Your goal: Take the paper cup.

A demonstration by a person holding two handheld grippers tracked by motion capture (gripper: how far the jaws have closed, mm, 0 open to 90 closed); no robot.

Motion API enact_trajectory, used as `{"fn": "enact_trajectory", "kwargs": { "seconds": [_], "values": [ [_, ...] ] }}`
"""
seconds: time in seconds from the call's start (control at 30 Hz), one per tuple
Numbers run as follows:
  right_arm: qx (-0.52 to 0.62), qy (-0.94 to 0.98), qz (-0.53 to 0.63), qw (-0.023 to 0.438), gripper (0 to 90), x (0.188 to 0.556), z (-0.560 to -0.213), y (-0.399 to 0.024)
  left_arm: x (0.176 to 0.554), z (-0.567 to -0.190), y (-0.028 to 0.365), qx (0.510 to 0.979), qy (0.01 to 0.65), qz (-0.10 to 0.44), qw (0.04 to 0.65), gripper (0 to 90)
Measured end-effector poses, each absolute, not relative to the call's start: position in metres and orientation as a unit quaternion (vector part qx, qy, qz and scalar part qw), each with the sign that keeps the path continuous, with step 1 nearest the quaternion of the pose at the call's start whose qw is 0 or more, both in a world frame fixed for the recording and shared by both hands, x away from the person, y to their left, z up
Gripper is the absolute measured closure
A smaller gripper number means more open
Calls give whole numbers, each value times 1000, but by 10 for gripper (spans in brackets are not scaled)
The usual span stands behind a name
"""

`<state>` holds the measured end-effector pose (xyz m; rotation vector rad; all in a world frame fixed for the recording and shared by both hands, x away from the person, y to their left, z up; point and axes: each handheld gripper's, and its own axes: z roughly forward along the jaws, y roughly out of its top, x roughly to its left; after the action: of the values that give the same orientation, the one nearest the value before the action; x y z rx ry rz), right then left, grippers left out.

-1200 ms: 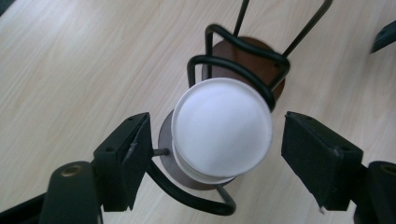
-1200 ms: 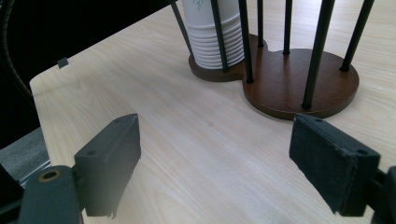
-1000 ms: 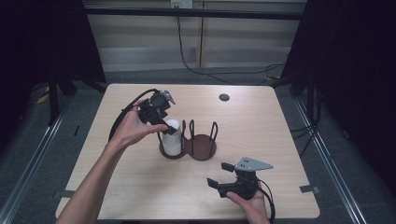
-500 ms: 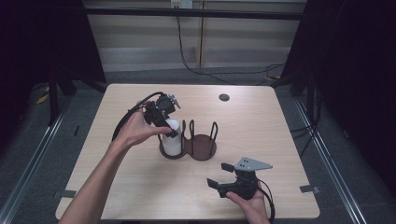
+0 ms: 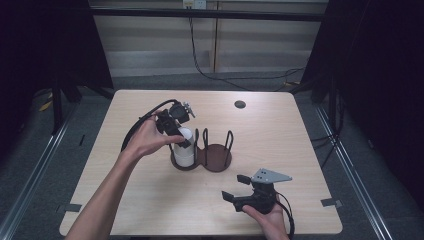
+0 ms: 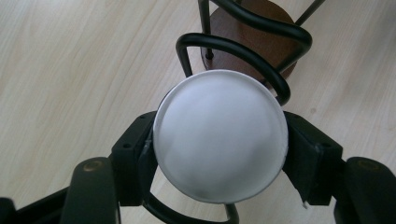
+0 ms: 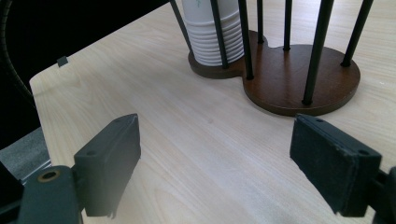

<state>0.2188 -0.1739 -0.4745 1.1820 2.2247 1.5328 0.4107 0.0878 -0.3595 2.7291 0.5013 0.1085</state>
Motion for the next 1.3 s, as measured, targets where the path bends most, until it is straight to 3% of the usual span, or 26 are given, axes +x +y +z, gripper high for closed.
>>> {"fn": "enact_trajectory", "kwargs": {
  "seconds": [1.3],
  "values": [
    [399,751,519,92,162,219,-475,-172,406,-331,99,959,190,46,206,368]
  ]
}}
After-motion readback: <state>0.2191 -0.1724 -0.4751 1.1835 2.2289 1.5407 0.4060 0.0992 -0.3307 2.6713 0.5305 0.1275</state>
